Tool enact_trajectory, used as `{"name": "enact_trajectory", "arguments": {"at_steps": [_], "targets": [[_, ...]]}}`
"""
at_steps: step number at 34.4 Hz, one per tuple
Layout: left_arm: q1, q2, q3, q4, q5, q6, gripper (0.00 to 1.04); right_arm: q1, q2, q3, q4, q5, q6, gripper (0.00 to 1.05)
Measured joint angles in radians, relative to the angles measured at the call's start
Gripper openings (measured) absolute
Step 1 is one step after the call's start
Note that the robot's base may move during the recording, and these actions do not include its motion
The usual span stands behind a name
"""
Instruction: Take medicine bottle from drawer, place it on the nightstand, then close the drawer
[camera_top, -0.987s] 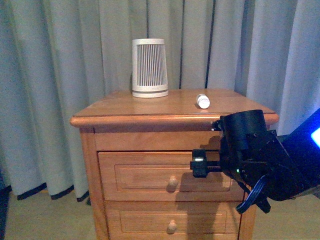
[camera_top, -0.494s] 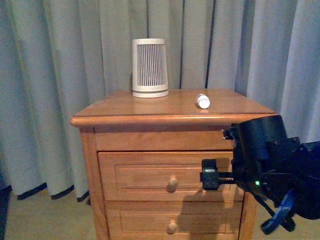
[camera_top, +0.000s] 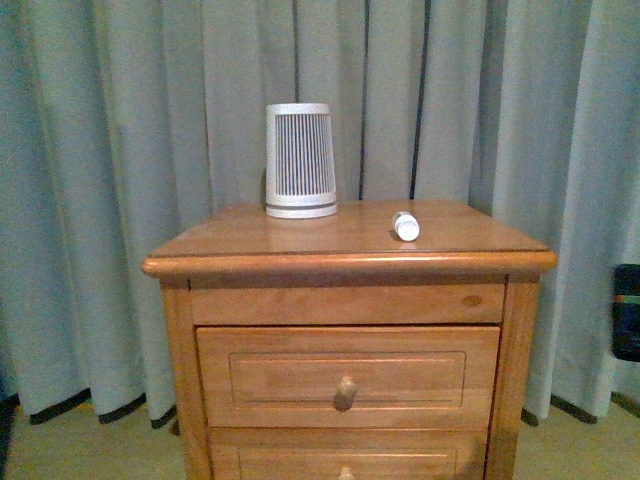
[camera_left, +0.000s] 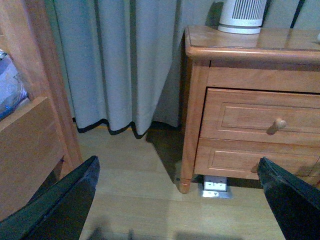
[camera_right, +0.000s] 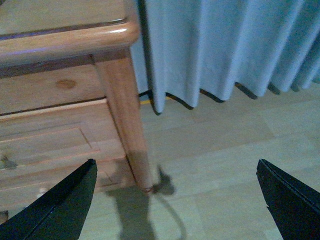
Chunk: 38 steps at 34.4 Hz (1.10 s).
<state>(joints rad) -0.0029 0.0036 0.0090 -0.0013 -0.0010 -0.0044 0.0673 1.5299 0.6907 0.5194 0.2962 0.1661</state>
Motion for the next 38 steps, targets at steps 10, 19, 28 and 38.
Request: {"name": "enact_trajectory", "arguments": {"at_steps": [10,19,28,38], "targets": [[0.0,0.0,0.0,0.0,0.0,0.0,0.98,-0.068,-0.782,-0.308,-0.294,0.078,-0.06,0.98],[0.0,0.0,0.0,0.0,0.0,0.0,0.98,0.025,-1.232,-0.396,-0.507,0.187,-0.089,0.98],[0.0,0.0,0.0,0.0,0.0,0.0,0.98,-0.051,-1.323,-0.433,-0.581,-0.165,-0.132,0.81],[0.0,0.0,0.0,0.0,0.0,0.0,0.98,-0.063,-1.399,-0.536,-0.554,-0.293,-0.157,0.31]]}}
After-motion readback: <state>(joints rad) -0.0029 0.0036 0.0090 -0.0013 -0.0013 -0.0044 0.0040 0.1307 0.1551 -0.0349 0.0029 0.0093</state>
